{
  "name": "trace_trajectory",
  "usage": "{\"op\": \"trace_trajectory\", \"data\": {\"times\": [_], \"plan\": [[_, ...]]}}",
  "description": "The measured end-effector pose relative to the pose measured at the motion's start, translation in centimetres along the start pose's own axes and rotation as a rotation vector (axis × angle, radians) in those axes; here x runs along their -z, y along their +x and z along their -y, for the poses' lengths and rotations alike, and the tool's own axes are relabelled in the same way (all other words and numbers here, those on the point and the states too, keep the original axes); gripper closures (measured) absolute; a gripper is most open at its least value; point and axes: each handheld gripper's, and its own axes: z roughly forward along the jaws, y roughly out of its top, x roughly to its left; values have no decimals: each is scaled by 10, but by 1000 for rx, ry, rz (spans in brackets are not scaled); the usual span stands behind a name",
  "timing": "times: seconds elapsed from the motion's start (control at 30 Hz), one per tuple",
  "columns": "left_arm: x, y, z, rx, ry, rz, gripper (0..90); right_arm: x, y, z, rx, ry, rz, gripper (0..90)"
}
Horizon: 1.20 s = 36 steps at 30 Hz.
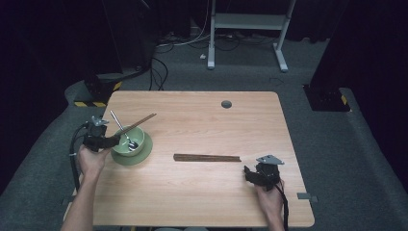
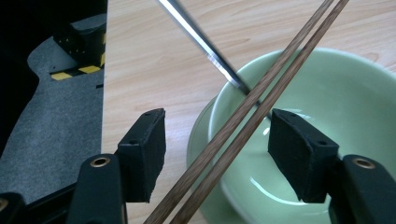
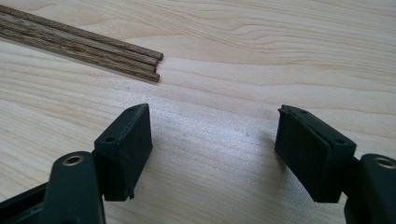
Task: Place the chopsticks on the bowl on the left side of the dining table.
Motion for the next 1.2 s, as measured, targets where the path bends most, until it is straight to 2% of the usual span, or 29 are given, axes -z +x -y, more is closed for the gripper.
{"op": "trace_trajectory", "data": {"times": [0.07,0.2,0.27,0.4,0.43,0.77,0.87,0.93,1.1,1.2], "plan": [[0,-3,-4,11,-18,19,360,0,0,0,0,0,0,268],[-2,-13,-15,-2,-16,44,358,0,0,0,0,0,0,268],[-2,-15,-19,10,-36,60,355,0,0,0,0,0,-1,268],[-4,-21,-31,24,-41,95,351,0,0,0,1,0,-1,268],[-4,-23,-34,35,-54,115,351,0,0,0,1,0,-1,268],[-26,-43,-66,9,-18,157,333,0,0,0,1,0,-1,268],[-32,-47,-70,2,-10,165,328,0,0,0,0,-1,-1,268],[-36,-48,-70,26,-13,183,328,0,0,0,1,0,-1,268],[-49,-47,-69,30,27,178,311,0,0,0,0,-1,-1,268],[-53,-47,-69,51,25,188,302,0,0,0,0,0,-1,267]]}}
